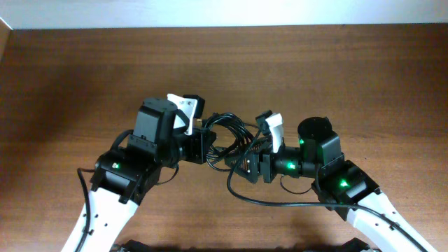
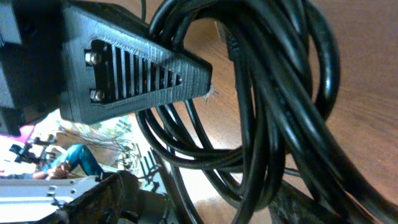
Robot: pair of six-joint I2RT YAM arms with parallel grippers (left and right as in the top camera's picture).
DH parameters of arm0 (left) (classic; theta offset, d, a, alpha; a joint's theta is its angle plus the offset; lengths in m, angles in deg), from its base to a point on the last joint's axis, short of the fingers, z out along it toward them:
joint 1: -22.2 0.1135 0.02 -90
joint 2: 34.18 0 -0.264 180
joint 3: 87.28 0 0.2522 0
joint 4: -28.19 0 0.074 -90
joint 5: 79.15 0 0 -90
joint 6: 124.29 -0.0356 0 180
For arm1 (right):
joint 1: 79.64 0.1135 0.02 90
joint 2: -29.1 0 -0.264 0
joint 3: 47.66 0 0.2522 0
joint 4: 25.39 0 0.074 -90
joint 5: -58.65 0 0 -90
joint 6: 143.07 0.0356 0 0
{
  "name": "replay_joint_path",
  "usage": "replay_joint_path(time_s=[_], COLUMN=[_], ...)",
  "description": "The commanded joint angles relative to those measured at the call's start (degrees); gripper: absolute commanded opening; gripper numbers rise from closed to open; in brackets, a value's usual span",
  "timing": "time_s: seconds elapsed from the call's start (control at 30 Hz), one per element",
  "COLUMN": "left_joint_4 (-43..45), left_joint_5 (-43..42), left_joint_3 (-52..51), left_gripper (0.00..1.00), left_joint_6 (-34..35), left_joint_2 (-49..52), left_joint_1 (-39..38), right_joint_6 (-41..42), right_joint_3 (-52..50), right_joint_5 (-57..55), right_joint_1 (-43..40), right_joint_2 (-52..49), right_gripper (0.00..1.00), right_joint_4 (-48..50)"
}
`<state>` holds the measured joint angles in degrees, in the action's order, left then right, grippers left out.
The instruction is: Untangle cables
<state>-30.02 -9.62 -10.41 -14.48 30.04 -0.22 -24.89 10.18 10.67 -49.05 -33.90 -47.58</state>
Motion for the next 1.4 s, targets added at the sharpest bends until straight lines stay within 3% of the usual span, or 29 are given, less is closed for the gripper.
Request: replay_joint_path(time_s=[0.0, 0.07, 0.17, 0.3, 0.47, 0.53, 0.67, 0.87, 1.0, 1.13, 1.3, 1.37], left_joint_4=[0.3, 0.3, 0.2, 0.3, -1.1, -2.7, -3.3, -3.2, -5.7, -8.0, -10.7, -10.8], left_joint_5=[-2.4, -2.3, 0.0, 10.9, 12.8, 12.8, 12.8, 16.5, 33.0, 29.6, 40.8, 41.1], left_joint_3=[0.5, 0.5, 0.5, 0.5, 0.5, 0.5, 0.5, 0.5, 0.5, 0.5, 0.5, 0.5], left_gripper=[0.0, 0.0, 0.0, 0.0, 0.0, 0.0, 0.0, 0.0, 0.0, 0.0, 0.0, 0.0], left_joint_6=[0.5, 0.6, 2.0, 21.4, 43.7, 48.3, 55.9, 56.9, 56.9, 56.8, 56.9, 56.1], left_joint_2=[-0.2, -0.2, -0.2, -0.2, -0.2, -0.2, -0.2, -0.2, 0.7, 2.4, 2.6, 2.6], left_joint_1=[-1.6, -1.6, -1.6, -1.4, -1.4, -1.4, -1.4, -1.4, -1.4, -1.5, -1.4, -1.4], right_joint_6=[-0.9, -0.9, -0.9, -2.7, -2.8, -2.3, 6.2, 20.7, 20.7, 20.5, 25.1, 26.8], right_joint_3=[0.4, 0.4, 0.4, 0.4, 0.4, 0.4, 0.4, 0.4, 0.4, 0.4, 0.4, 0.4], right_joint_5=[-2.8, -2.8, -2.6, 1.6, 0.9, 0.2, -6.3, -16.2, -17.6, -22.7, -27.8, -30.5], right_joint_1=[0.2, 0.2, 0.2, 0.2, 0.2, 0.2, 0.2, 0.2, 3.3, 8.2, 8.1, 8.1], right_joint_2=[-0.1, -0.1, -0.1, -0.1, -0.1, -0.1, -0.1, -0.1, -0.1, -0.1, -0.1, -0.1], right_gripper=[0.27, 0.04, 0.04, 0.04, 0.04, 0.04, 0.04, 0.04, 0.04, 0.04, 0.04, 0.04], right_joint_4=[0.5, 0.5, 0.3, 0.3, 0.3, 0.4, 0.3, 0.3, 0.5, 0.5, -2.9, -4.9])
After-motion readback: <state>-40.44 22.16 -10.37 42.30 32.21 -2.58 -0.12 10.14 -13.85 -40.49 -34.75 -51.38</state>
